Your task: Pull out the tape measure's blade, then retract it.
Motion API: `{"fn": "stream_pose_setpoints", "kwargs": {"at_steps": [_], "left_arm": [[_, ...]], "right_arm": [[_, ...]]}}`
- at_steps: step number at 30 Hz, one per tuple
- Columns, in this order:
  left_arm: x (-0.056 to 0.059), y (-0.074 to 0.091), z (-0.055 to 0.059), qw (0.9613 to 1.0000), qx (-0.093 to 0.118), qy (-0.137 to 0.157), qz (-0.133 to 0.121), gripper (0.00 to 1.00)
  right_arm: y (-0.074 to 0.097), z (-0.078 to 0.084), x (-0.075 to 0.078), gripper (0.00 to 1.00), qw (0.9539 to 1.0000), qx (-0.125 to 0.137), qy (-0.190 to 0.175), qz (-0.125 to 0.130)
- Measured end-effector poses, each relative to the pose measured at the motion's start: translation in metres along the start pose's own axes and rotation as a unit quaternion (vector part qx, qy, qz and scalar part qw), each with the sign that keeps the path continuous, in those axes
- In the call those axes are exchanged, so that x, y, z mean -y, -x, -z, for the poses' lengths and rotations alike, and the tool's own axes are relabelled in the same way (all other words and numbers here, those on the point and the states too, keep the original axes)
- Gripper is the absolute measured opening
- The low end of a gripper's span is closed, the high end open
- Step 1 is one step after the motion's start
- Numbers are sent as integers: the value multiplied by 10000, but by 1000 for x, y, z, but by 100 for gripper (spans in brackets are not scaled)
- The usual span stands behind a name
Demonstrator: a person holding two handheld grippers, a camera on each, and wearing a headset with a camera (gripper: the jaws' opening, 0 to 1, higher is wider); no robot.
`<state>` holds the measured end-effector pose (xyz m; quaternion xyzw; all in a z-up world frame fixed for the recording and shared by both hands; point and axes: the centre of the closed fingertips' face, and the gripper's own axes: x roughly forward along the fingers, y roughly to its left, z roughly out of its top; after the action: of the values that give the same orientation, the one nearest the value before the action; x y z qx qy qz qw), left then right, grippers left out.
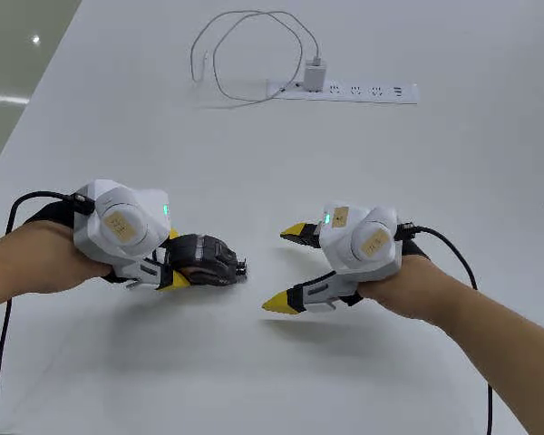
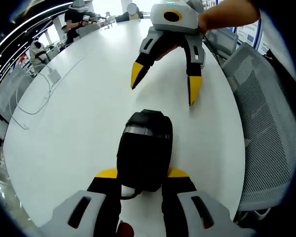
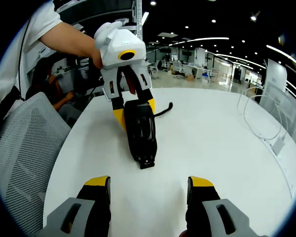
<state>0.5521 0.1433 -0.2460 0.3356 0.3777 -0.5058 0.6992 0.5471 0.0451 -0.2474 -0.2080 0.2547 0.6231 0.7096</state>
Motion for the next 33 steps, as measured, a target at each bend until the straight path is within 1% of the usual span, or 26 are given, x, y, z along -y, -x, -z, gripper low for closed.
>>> {"fn": "stream_pose_setpoints", "kwargs": {"at_steps": [4,10,16,19,24,33], "left_arm": [[0,0,0,10000,21,9,7,26],[0,0,-1,10000,7,2,3,26],[0,0,-1,10000,0,4,18,26],[0,0,-1,10000,0,1,18,26],[0,0,0,10000,-1,0,27,26],[-1,0,0,10000,0,6,36,27]], "right_arm": [[-5,-1,2,56,9999,4,108,-3],[-14,-5,4,50,9999,66,141,-28],[-22,-7,2,43,9997,81,202,-119],[-25,-6,1,41,9996,60,237,-152],[-28,-5,2,37,9994,52,298,-189],[-34,-9,0,28,9991,142,318,-261]]}}
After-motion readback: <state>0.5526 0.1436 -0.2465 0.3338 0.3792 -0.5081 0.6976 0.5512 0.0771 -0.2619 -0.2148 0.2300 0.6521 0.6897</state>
